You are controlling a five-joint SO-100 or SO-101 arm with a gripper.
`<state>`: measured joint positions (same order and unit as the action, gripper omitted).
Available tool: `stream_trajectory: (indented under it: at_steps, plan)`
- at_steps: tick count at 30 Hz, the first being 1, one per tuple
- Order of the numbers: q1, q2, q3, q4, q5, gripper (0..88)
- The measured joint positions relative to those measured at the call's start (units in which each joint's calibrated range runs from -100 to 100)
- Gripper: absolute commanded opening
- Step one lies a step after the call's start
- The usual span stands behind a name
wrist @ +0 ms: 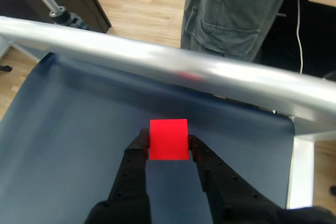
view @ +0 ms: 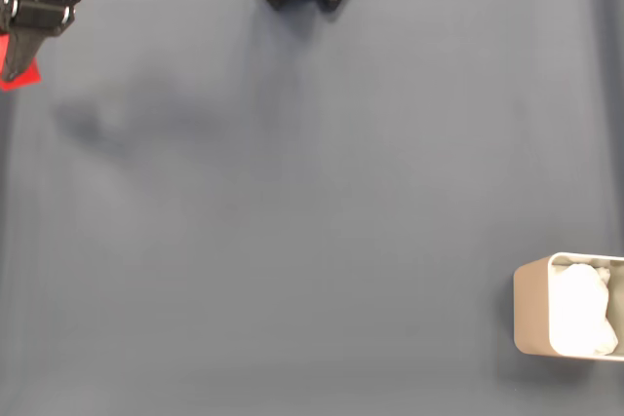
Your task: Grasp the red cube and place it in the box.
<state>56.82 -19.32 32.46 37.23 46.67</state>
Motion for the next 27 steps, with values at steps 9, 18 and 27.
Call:
stream_trajectory:
  at_steps: [9,18,27]
  plan:
    - [-11.4,0.0,-8.9,7.8,1.7,5.1]
    - [-24.6,0.0,-13.1,13.2,3.0,5.4]
    - [-37.8,0.0,-14.6,14.6,3.3,5.4]
